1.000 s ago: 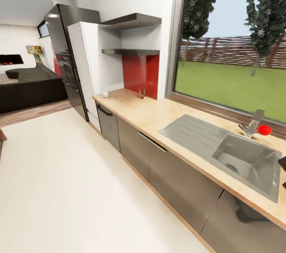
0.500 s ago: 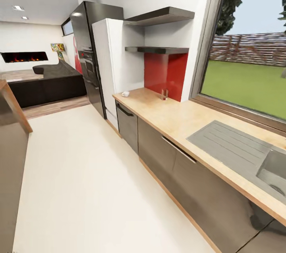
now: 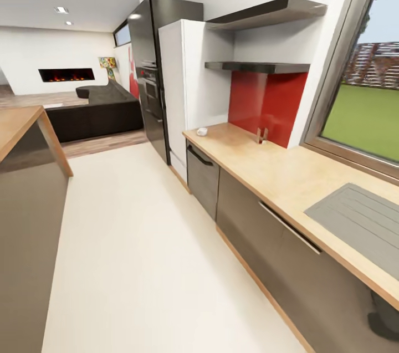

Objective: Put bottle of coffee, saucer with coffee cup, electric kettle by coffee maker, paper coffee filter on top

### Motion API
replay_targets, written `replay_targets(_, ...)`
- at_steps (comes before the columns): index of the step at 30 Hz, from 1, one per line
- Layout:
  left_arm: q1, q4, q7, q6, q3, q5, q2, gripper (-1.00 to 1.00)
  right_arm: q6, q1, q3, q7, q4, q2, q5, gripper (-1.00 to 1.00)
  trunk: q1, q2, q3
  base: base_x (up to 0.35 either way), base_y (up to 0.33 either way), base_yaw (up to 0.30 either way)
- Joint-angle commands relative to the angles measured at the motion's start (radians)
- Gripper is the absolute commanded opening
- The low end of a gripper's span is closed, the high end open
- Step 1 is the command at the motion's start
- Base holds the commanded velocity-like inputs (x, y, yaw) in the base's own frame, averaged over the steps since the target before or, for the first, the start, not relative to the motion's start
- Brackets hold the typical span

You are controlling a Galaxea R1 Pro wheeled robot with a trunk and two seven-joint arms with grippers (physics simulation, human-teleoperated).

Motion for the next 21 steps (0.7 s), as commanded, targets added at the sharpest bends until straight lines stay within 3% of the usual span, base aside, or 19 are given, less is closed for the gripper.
replay_targets(1,-0.001,0.0,0.003,-0.003,-0.009,0.007,0.0,1.0,0.007,0.0,-0.002,0.005,-0.003,0.0,0.011,1.0,0.001,-0.002,-0.003,0.334,0.024,0.224)
replay_targets(13,-0.001,0.001,0.003,-0.002,-0.009,0.008,0.002,1.0,0.007,0.0,-0.002,0.004,-0.003,0.0,0.011,1.0,0.001,-0.002,-0.016,0.338,0.01,0.216)
replay_targets(21,-0.001,0.001,0.004,-0.002,-0.009,0.008,0.001,1.0,0.007,0.0,-0.002,0.004,-0.003,0.0,0.011,1.0,0.001,-0.002,-0.021,0.337,0.139,0.11)
